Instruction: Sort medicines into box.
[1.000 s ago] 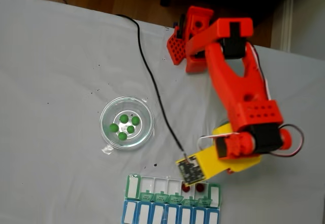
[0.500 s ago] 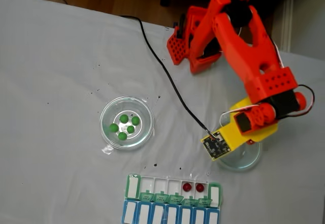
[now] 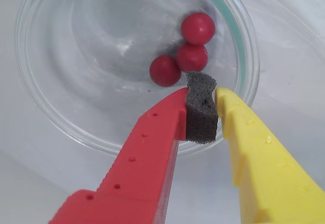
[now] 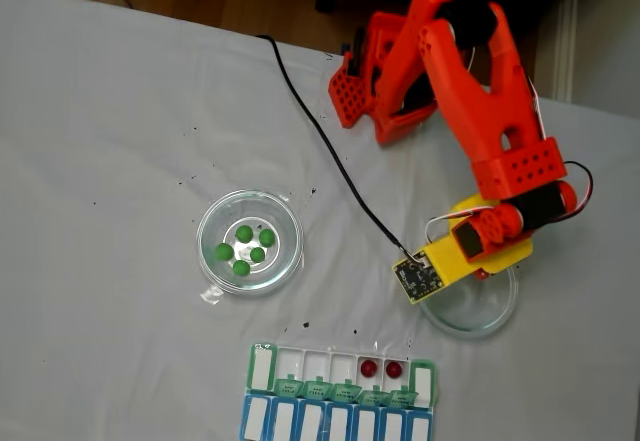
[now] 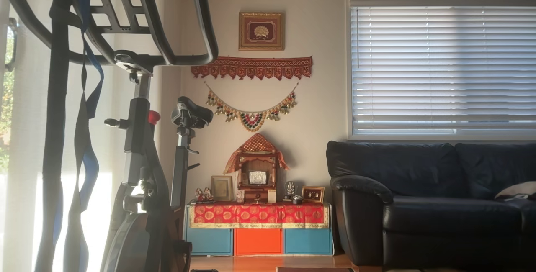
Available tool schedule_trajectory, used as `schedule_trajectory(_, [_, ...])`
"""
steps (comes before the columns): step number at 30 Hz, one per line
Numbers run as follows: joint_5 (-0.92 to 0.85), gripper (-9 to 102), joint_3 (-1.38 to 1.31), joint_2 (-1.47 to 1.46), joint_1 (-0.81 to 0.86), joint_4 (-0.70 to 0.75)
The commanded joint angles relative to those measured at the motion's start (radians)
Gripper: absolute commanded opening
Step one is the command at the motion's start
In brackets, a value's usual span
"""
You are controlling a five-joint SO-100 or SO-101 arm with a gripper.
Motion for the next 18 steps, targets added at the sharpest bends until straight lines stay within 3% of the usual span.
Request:
schedule_trajectory(1, [0.046,1,0.012,0.121,-0.017,-0.052])
schedule_trajectory(18, [0.224,4,0.000,0.025,-0.057,-0.055])
